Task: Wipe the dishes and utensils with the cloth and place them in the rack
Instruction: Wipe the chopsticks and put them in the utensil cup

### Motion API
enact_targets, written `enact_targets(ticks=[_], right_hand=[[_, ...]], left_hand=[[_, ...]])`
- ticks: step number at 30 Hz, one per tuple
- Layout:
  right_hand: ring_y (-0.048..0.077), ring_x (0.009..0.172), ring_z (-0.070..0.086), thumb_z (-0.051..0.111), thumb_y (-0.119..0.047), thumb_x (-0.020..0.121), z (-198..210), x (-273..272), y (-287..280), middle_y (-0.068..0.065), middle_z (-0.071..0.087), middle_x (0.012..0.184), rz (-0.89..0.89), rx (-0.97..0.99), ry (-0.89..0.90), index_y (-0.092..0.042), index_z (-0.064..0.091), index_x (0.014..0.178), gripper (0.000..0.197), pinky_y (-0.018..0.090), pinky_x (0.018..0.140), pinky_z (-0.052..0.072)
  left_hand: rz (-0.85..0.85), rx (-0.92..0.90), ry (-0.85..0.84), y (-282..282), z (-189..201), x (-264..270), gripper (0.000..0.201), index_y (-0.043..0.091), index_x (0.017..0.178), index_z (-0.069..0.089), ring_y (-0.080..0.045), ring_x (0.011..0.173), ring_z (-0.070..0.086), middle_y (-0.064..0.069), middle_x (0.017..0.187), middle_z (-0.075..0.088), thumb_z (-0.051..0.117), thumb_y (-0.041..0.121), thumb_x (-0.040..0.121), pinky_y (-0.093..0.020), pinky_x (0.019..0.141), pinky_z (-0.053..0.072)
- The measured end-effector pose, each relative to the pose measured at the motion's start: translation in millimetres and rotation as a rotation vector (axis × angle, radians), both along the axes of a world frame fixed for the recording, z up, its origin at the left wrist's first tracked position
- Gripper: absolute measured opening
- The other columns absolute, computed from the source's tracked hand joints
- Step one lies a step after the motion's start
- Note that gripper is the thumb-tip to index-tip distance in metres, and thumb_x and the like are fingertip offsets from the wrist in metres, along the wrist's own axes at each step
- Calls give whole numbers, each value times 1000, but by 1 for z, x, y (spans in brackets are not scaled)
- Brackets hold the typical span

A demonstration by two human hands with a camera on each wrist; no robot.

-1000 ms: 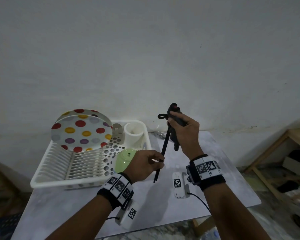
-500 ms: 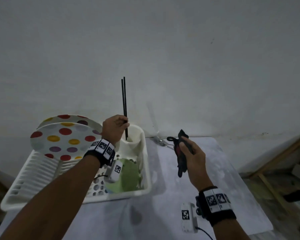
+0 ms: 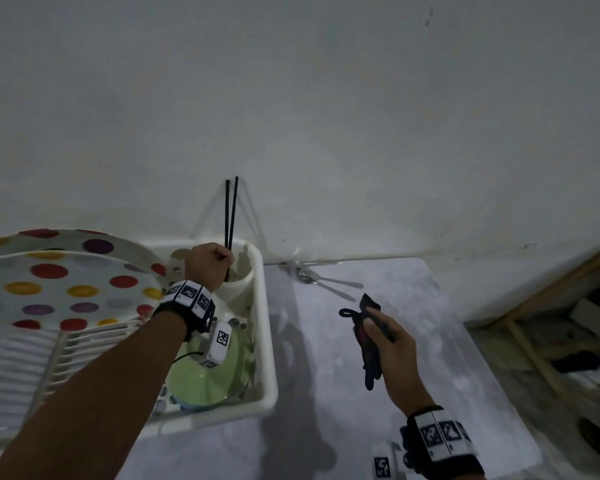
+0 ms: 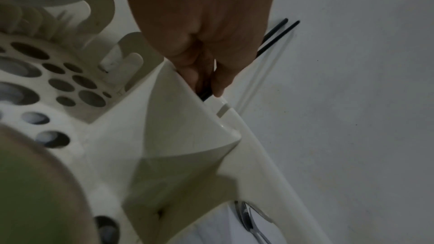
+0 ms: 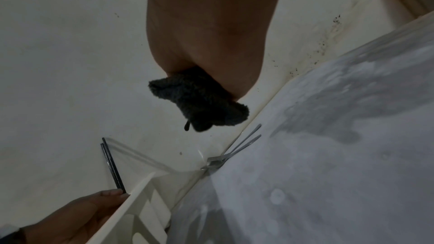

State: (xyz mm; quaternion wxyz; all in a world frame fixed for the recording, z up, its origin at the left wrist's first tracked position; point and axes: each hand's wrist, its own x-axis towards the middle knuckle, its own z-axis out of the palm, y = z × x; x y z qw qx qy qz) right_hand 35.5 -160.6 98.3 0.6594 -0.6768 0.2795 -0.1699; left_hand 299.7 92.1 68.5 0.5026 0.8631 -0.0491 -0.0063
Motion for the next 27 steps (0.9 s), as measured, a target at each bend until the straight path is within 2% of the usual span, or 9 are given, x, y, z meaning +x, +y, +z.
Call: enact_targets(ticks=[2,4,8,11,14,16,21,24,27], right_hand=[[29,68,57,61,-11,93,-1,3,0,21,65,79,6,2,4,-20,72,107,20,32,53,53],[30,64,53,60,-12,94,-1,5,2,24,61,76,18,13,-7,-20,71,108,20,35,51,49],[30,58,48,59,-12,94,3,4,5,24,59,74,28,17,-34,-20,70,111,21,39,53,46],[30,57,47,58,-12,95,7,-2,7,23,58,74,29,12,-57,-19,70,112,22,41,55,47],[32,57,49,59,-12,94,10,-6,8,22,61,74,16,10,-68,-19,70,111,21,50,58,51],[32,59,50,59,-13,94,12,-8,6,20,62,76,12,8,-72,-20,70,111,21,48,59,51],[25,72,60,61,-16,93,17,1,-11,14,69,92,5,-26,-68,-22,72,110,20,46,71,54],[24,77,62,61,-17,94,14,12,-31,10,70,96,11,-35,-54,-23,71,109,20,46,73,56],[22,82,63,60,-16,94,9,27,-49,9,70,101,40,-39,-58,-24,71,108,19,33,72,56]], left_hand=[[-19,49,0,-1,-3,0,31,17,56,57,-32,74,64,-13,67,66,63,-4,78,-38,75,54],[-28,78,10,-1,-1,-1,29,15,61,60,-26,75,62,-10,74,66,57,-7,80,-31,74,50],[-64,82,-35,1,-5,-4,29,20,57,52,-35,84,66,-10,70,63,50,1,79,-41,82,54],[44,52,-139,-13,21,-34,17,11,77,67,-17,78,62,-4,80,69,57,-2,79,-29,76,51],[25,-43,-229,-41,45,-66,12,14,80,69,-10,72,62,7,75,66,64,4,79,-16,70,45],[-41,-93,-204,-65,48,-75,10,16,80,70,-7,73,63,7,78,69,67,7,79,-8,69,42],[-12,-226,-9,-126,33,-80,10,12,88,71,-20,86,69,-7,88,74,66,8,81,-22,76,51],[77,-241,177,-153,8,-74,17,12,95,70,-25,97,67,-9,101,73,64,8,80,-32,90,52],[125,-205,243,-169,-24,-68,14,13,94,68,-31,100,65,-13,106,71,64,10,81,-41,92,52]])
